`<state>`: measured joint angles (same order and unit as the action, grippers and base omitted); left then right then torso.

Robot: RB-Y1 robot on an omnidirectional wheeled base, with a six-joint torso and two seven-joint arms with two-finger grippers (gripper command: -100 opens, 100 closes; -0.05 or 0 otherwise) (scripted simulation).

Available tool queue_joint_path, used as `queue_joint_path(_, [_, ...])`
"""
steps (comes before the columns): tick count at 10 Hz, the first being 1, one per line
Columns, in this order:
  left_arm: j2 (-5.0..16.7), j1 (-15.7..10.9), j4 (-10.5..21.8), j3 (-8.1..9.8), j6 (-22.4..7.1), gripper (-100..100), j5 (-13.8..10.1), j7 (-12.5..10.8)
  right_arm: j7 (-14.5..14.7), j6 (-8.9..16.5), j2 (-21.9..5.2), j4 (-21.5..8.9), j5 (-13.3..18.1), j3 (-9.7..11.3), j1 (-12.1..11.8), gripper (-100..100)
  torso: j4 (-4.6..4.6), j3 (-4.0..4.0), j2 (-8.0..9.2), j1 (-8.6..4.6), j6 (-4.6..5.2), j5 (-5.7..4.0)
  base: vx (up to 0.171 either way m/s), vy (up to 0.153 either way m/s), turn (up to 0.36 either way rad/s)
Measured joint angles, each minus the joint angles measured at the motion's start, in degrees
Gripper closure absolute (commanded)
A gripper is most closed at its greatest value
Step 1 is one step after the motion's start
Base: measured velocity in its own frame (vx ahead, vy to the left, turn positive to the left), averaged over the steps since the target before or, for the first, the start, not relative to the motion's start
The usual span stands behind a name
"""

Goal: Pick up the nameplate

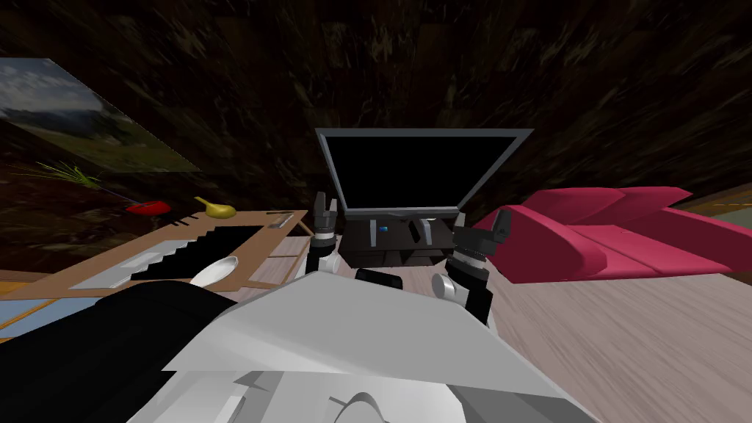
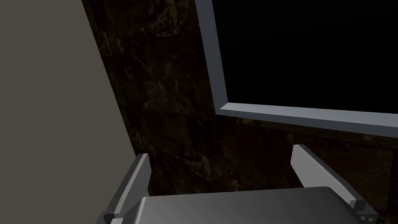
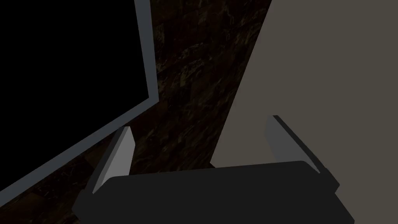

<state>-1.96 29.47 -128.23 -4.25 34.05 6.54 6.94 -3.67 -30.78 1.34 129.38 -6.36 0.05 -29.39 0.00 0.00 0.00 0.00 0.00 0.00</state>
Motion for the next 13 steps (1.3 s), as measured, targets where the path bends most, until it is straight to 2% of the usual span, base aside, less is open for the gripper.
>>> queue_joint_path(3, [0.0,0.0,0.0,0.00,0.0,0,0.0,0.0,0.6,0.0,-4.7,-1.0,-0.9,2.0,-0.7,-100,0.01,0.04,0.06,-0.10,-0.02,-0.02,-0.018,-0.022,0.166])
queue_joint_path(5, [0.0,0.0,0.0,0.00,0.0,0,0.0,0.0,1.4,-0.8,-8.2,-2.8,-1.9,4.8,-2.0,-100,0.02,0.06,0.11,-0.13,-0.02,-0.03,-0.036,-0.034,0.270])
queue_joint_path(6, [0.0,0.0,0.0,0.00,0.0,0,0.0,0.0,1.8,-1.3,-10.1,-3.4,-2.5,6.6,-3.4,-100,0.03,0.08,0.15,-0.15,-0.02,-0.03,-0.039,-0.037,0.277])
queue_joint_path(8, [0.0,0.0,0.0,0.00,0.0,0,0.0,0.0,2.8,-1.2,-13.8,-5.2,-4.2,10.0,-4.5,-100,0.03,0.08,0.14,-0.17,-0.02,-0.04,-0.032,-0.033,0.201])
queue_joint_path(9, [0.0,0.0,0.0,0.01,0.0,0,0.0,0.0,3.1,-0.9,-15.0,-5.9,-4.7,10.7,-4.3,-100,0.02,0.05,0.09,-0.15,0.02,-0.04,-0.020,-0.020,0.187])
queue_joint_path(10, [0.0,0.0,0.0,0.00,0.0,0,0.0,0.0,3.6,-0.7,-16.3,-7.1,-5.2,12.4,-4.2,-100,0.01,0.04,0.06,-0.12,-0.01,-0.03,-0.035,-0.029,0.366])
queue_joint_path(12, [0.0,0.0,0.0,0.01,0.0,0,0.0,0.0,4.1,-1.1,-19.4,-9.1,-6.9,14.8,-5.3,-100,0.02,0.05,0.08,-0.14,0.02,-0.03,-0.025,-0.022,0.195])
queue_joint_path(13, [0.0,0.0,0.0,0.00,0.0,0,0.0,0.0,4.5,-1.1,-20.9,-9.1,-7.5,16.5,-6.7,-100,0.02,0.05,0.08,-0.11,0.00,-0.02,-0.017,-0.017,0.127])
